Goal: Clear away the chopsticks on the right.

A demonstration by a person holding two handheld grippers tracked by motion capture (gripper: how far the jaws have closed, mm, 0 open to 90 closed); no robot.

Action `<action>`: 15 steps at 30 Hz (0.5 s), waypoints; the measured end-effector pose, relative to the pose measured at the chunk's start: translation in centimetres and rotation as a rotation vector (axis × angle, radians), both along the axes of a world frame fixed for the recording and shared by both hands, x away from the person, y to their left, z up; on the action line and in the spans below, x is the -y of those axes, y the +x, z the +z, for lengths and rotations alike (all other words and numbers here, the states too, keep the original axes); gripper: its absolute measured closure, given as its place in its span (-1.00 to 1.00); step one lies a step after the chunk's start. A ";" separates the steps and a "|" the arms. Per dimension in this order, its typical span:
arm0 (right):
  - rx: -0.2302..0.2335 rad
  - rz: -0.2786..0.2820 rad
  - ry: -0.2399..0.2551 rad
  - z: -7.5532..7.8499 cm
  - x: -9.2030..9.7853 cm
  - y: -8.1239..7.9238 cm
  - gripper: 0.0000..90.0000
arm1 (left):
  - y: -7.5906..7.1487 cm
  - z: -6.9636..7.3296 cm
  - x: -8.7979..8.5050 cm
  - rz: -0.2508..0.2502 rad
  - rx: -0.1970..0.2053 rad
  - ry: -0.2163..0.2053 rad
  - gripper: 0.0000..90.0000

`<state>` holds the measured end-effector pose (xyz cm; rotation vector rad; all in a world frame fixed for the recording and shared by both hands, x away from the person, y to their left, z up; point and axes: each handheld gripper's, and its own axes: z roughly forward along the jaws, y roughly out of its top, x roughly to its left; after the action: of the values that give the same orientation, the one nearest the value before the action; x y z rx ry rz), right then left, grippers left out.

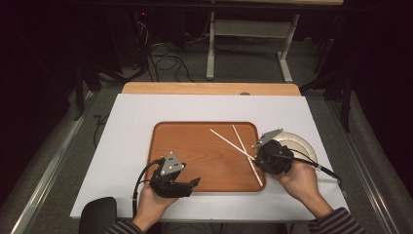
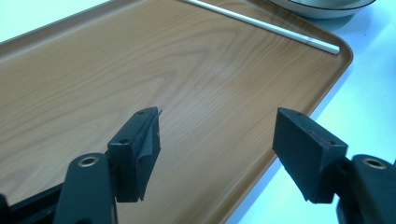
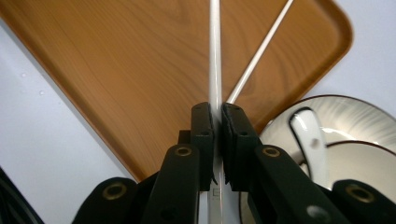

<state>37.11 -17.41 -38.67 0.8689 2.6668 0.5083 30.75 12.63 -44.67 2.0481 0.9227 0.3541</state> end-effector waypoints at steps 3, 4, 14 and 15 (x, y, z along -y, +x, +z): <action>-0.018 -0.010 -0.011 -0.6 -0.4 0.3 0.91 | 0.1 0.0 0.0 0.000 -0.003 0.003 -0.28; -0.030 -0.012 -0.032 -1.4 -1.0 0.6 0.90 | 0.1 0.0 0.0 -0.002 -0.002 0.003 -0.28; -0.104 -0.035 -0.038 -3.6 -2.8 1.9 0.90 | 0.0 0.1 -0.2 0.020 0.010 0.001 -0.30; -0.104 -0.035 -0.038 -3.6 -2.8 1.9 0.90 | 0.0 0.1 -0.2 0.020 0.010 0.001 -0.30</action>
<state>38.99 -14.63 -42.28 0.9532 2.7396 0.4139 30.74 12.82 -44.57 2.0377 0.9374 0.3751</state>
